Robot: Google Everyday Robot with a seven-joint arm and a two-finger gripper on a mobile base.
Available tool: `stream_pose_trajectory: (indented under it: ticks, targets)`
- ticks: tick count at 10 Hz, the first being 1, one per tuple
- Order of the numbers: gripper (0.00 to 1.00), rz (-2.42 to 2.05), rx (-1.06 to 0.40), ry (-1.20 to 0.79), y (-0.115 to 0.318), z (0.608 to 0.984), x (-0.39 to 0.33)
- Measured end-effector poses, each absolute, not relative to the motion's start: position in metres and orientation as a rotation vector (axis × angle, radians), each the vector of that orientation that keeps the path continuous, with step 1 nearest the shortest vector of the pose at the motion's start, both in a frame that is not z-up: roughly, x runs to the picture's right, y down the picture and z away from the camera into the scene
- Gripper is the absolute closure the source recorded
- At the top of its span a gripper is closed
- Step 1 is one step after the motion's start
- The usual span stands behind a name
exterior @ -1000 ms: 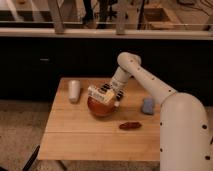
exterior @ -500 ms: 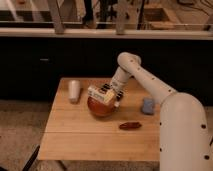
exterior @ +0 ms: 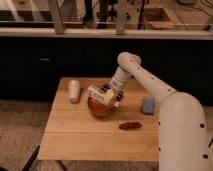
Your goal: Place the bottle in the ceramic bowl
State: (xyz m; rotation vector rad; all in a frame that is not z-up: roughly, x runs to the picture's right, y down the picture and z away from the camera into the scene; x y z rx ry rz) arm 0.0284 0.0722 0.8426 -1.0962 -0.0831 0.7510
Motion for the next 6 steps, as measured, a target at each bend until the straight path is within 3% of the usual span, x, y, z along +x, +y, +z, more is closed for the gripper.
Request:
stream_pose_trajectory:
  ticks: [6]
  targets:
    - [0.99, 0.761, -1.106, -0.079, 0.0730, 0.8405, 0.0283]
